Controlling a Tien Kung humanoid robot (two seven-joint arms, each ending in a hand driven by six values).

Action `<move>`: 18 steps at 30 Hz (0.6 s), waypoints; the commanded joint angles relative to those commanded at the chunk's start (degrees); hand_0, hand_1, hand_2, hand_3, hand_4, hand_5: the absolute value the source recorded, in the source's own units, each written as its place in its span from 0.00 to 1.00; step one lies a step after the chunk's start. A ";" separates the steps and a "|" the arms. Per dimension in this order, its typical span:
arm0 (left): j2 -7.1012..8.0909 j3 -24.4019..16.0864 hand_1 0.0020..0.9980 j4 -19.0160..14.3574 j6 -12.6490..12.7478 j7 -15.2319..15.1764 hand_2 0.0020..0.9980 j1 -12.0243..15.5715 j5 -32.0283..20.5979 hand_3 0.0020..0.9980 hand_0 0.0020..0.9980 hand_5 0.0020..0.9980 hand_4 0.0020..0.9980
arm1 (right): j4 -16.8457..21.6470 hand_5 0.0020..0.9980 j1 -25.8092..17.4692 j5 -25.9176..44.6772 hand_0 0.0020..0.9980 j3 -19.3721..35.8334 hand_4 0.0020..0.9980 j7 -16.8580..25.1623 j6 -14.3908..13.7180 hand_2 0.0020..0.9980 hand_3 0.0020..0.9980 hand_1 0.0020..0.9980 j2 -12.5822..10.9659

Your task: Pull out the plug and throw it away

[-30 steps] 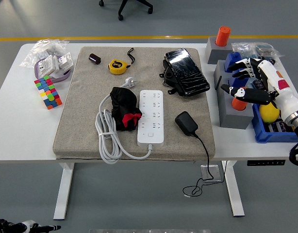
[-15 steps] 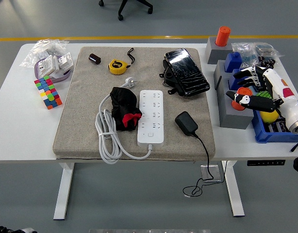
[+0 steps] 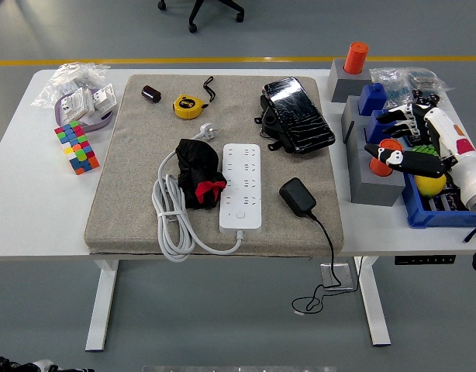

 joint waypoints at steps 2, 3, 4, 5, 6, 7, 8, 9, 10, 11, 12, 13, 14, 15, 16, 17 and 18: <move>0.24 -0.22 0.69 0.22 0.03 -0.05 0.71 0.32 -0.13 0.72 0.55 0.54 0.93 | 0.25 0.26 -0.57 -0.05 0.63 0.30 0.92 -0.11 0.13 0.66 0.61 0.61 0.01; 0.27 -0.37 0.69 0.27 0.08 -0.11 0.71 0.56 -0.09 0.72 0.55 0.54 0.93 | 0.40 0.26 -0.92 -0.05 0.63 0.57 0.92 -0.08 0.10 0.66 0.61 0.61 0.09; 0.27 -0.51 0.69 0.30 0.12 -0.17 0.71 0.83 -0.13 0.72 0.55 0.54 0.93 | 0.54 0.26 -1.34 0.01 0.63 1.04 0.92 -0.04 0.06 0.66 0.61 0.61 0.34; 0.33 -0.70 0.69 0.17 -0.02 -0.12 0.71 1.11 0.23 0.72 0.55 0.54 0.93 | 0.62 0.26 -1.71 0.01 0.63 1.69 0.92 0.00 0.03 0.66 0.61 0.61 0.72; 0.46 -0.70 0.69 -0.03 -0.22 -0.09 0.71 1.25 0.70 0.72 0.55 0.54 0.93 | 0.60 0.26 -1.94 -0.07 0.63 2.24 0.92 0.02 -0.01 0.66 0.61 0.61 1.10; 0.62 -0.78 0.69 -0.17 -0.26 -0.11 0.71 1.34 1.08 0.72 0.55 0.54 0.93 | 0.52 0.26 -2.10 -0.16 0.63 2.78 0.92 0.00 0.00 0.66 0.61 0.61 1.48; 0.80 -0.95 0.69 -0.21 -0.22 -0.17 0.71 1.44 1.19 0.72 0.55 0.54 0.93 | 0.43 0.26 -2.24 -0.30 0.63 3.29 0.92 -0.04 0.03 0.66 0.61 0.61 1.84; 0.96 -1.03 0.69 -0.11 -0.18 -0.20 0.71 1.48 1.06 0.72 0.55 0.54 0.93 | 0.39 0.26 -2.29 -0.41 0.63 3.60 0.92 -0.05 0.03 0.66 0.61 0.61 2.03; 1.05 -1.07 0.69 -0.01 -0.16 -0.17 0.71 1.50 0.99 0.72 0.55 0.54 0.93 | 0.39 0.26 -2.28 -0.46 0.63 3.73 0.92 -0.05 0.03 0.66 0.61 0.61 2.10; 1.23 -0.84 0.69 0.32 -0.12 -0.13 0.71 1.44 0.71 0.72 0.55 0.54 0.93 | 0.48 0.26 -2.18 -0.51 0.63 3.85 0.92 -0.02 0.01 0.66 0.61 0.61 2.08; 1.35 -0.62 0.69 0.62 -0.09 -0.10 0.71 1.40 0.35 0.72 0.55 0.54 0.93 | 0.56 0.26 -2.09 -0.52 0.63 3.93 0.92 0.01 -0.01 0.65 0.61 0.61 2.02; 1.45 -0.49 0.69 0.87 -0.07 -0.08 0.71 1.40 0.03 0.72 0.55 0.54 0.93 | 0.64 0.26 -2.02 -0.55 0.63 3.98 0.92 0.01 -0.01 0.65 0.61 0.61 1.93; 1.52 -0.42 0.69 1.02 -0.04 -0.08 0.71 1.44 -0.17 0.72 0.55 0.54 0.93 | 0.71 0.26 -1.99 -0.57 0.63 4.00 0.92 0.02 -0.03 0.65 0.61 0.61 1.86; 1.57 -0.32 0.69 1.19 -0.01 -0.08 0.71 1.49 -0.36 0.72 0.55 0.54 0.93 | 0.82 0.26 -1.98 -0.55 0.63 4.07 0.92 0.05 -0.07 0.65 0.61 0.61 1.72; 1.57 -0.23 0.69 1.27 -0.02 -0.06 0.71 1.51 -0.47 0.72 0.55 0.54 0.93 | 0.87 0.26 -1.96 -0.52 0.63 4.16 0.92 0.07 -0.11 0.65 0.61 0.61 1.60; 1.52 -0.20 0.69 1.31 -0.04 -0.04 0.71 1.52 -0.57 0.72 0.55 0.54 0.93 | 0.90 0.26 -1.91 -0.53 0.63 4.27 0.92 0.05 -0.13 0.65 0.61 0.61 1.49; 1.40 -0.23 0.69 1.31 -0.06 -0.03 0.71 1.53 -0.61 0.72 0.55 0.54 0.93 | 0.90 0.27 -1.87 -0.54 0.63 4.46 0.92 0.08 -0.22 0.66 0.61 0.61 1.41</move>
